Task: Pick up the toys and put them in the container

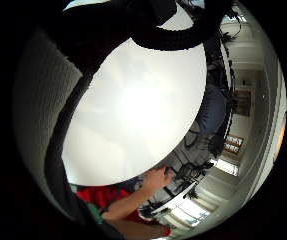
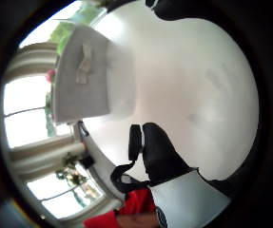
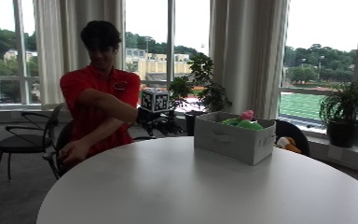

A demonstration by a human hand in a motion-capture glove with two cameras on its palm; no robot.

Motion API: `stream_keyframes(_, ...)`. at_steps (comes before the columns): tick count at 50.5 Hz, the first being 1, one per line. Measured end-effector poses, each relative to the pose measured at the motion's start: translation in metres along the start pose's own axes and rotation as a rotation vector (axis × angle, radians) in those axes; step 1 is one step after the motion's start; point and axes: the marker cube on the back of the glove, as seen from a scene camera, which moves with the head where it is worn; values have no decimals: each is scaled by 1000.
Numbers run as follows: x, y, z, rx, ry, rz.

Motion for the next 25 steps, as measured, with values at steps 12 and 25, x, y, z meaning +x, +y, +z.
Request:
stream_keyframes(12, 11, -5, 3, -15, -21, 13)
stream_keyframes(25, 16, -7, 9, -34, -77, 42)
